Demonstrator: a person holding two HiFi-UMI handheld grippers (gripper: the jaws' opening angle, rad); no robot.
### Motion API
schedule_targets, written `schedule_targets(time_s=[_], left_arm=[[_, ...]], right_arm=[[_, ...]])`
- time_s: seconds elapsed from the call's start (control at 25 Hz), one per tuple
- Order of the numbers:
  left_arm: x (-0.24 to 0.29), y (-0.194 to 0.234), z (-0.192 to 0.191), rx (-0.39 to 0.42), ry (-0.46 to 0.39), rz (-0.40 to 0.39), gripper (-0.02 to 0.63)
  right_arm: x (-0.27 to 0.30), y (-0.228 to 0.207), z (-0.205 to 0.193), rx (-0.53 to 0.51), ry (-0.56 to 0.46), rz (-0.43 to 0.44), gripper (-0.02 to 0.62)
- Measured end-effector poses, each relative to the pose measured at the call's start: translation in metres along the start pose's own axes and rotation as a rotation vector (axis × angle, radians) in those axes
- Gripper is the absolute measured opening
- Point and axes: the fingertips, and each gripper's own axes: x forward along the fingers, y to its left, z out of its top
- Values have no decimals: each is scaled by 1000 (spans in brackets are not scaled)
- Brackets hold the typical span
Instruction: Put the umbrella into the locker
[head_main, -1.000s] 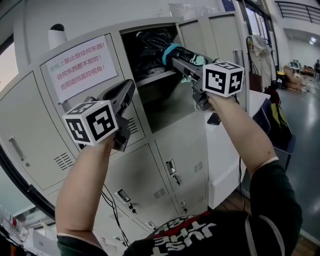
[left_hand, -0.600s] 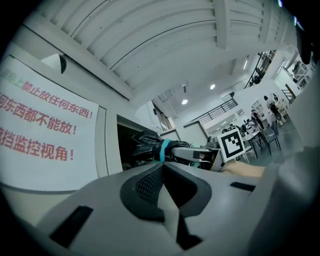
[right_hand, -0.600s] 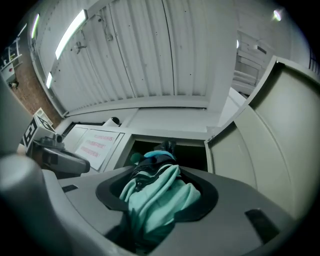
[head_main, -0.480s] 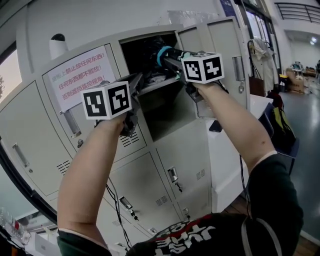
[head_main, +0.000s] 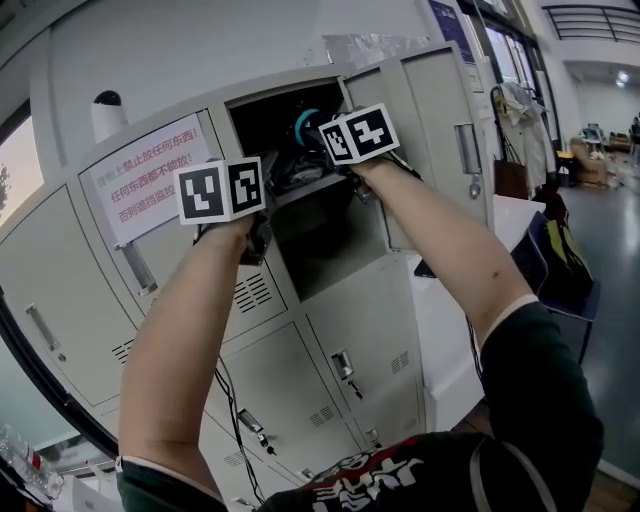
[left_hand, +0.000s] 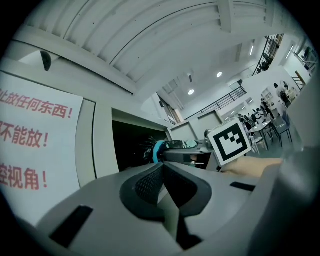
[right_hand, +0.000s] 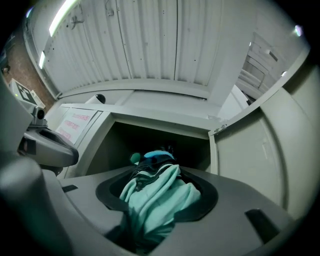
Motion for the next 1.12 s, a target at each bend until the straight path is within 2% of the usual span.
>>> schedule_targets(time_s=[0.64,0.92,1.12], left_arm=[[10,14,-4,7,23,52,9],[11,9,-10,20,37,45,9],[16,11,-8,21,39,50,9]], right_arm=[[75,-13,-20,-5,168,-37,229],[98,-22,-46,2,251,-76,229],[109,-21,-60,4,309,-65,230]])
